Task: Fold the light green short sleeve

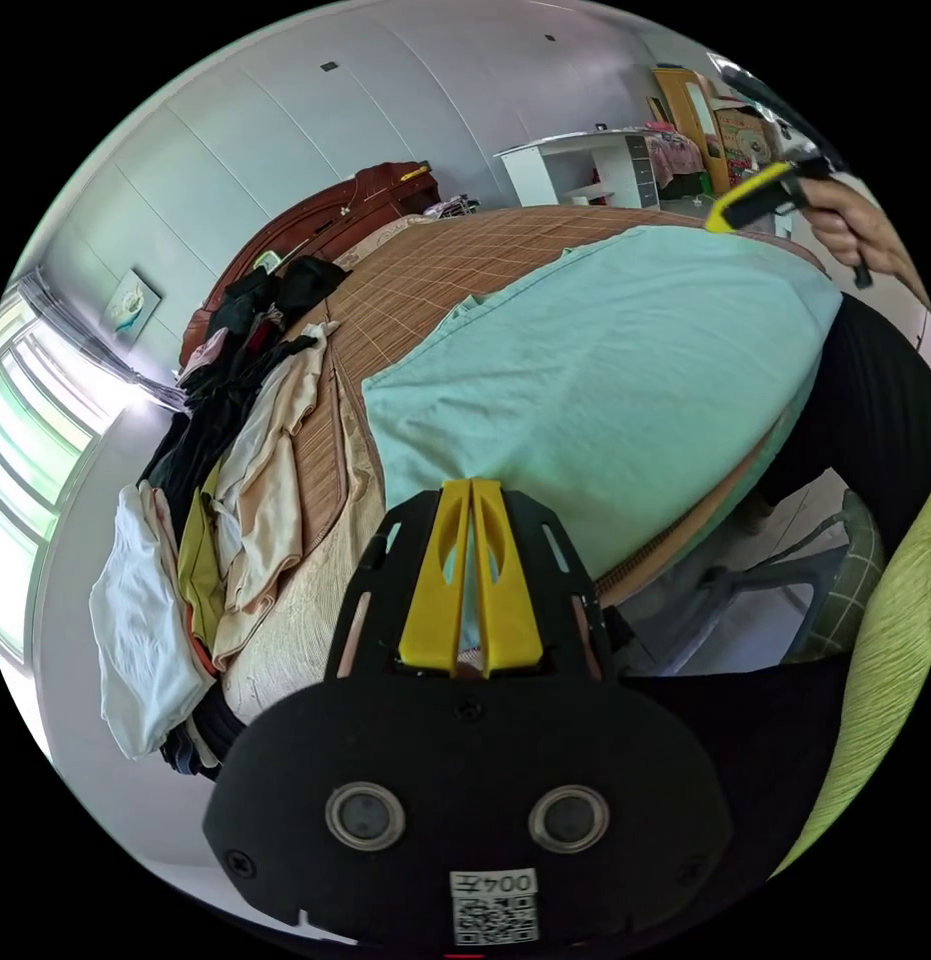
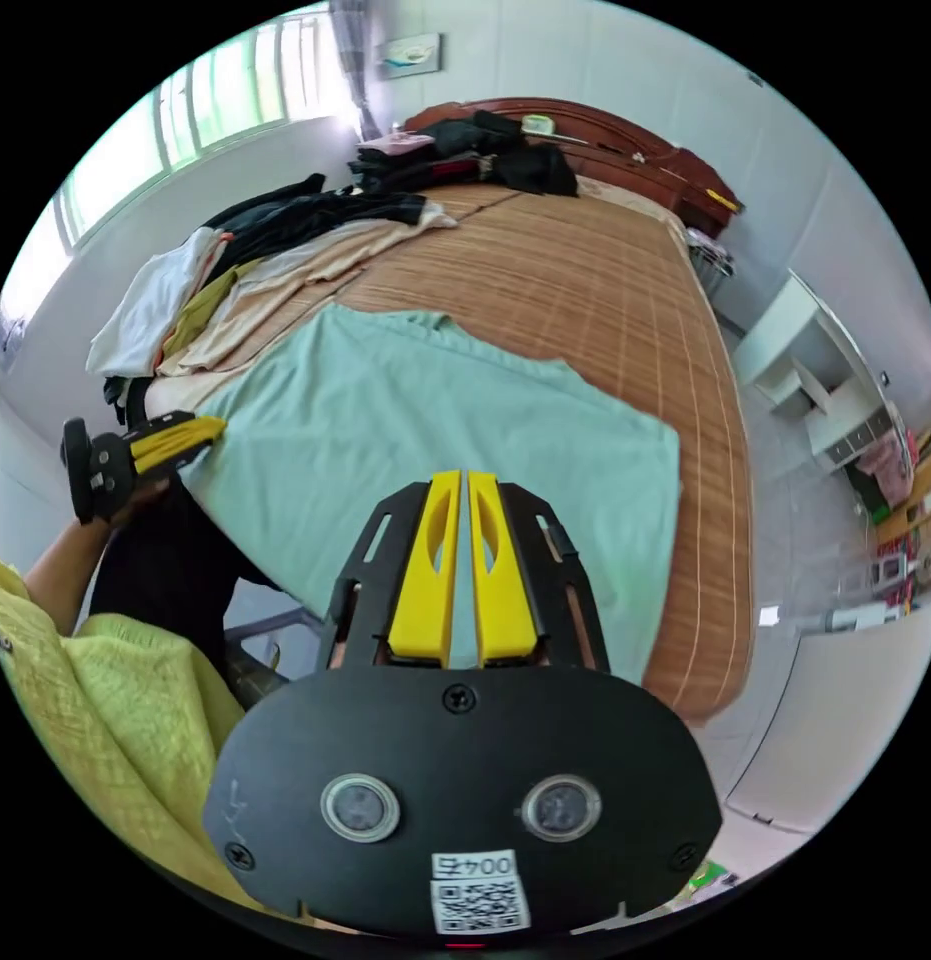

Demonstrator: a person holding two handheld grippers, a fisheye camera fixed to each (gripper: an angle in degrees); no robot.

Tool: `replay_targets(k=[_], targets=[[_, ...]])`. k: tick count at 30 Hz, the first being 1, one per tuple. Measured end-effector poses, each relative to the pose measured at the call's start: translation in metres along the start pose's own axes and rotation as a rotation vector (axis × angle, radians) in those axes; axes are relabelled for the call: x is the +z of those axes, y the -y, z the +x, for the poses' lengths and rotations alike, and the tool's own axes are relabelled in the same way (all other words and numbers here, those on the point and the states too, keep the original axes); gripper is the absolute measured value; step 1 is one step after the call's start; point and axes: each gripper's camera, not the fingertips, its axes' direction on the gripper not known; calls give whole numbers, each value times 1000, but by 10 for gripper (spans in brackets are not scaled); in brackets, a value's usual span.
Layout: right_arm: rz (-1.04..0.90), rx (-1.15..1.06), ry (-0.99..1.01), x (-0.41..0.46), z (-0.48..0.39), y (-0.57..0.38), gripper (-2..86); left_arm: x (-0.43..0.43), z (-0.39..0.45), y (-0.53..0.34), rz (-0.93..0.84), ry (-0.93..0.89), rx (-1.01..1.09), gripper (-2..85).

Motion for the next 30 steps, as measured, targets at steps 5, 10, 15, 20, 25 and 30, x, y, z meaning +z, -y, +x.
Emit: replay_targets(k=[5, 10, 15, 20, 25, 30], targets=[[32, 171, 30, -1, 48, -86, -6, -11, -47, -16, 20, -97, -222, 7], [-8, 249, 84, 27, 81, -155, -5, 36, -58, -33, -142, -136, -249, 8], [11, 307, 108, 41, 106, -203, 5, 39, -39, -30, -107, -81, -148, 9], [41, 440, 240, 41, 150, -279, 57, 8, 8, -33, 39, -86, -65, 11], [203, 750, 664, 90, 205, -376, 70, 2, 96, -17, 89, -131, 135, 17], [239, 840, 787, 131, 225, -408, 90, 17, 173, -11, 105, -51, 316, 20]])
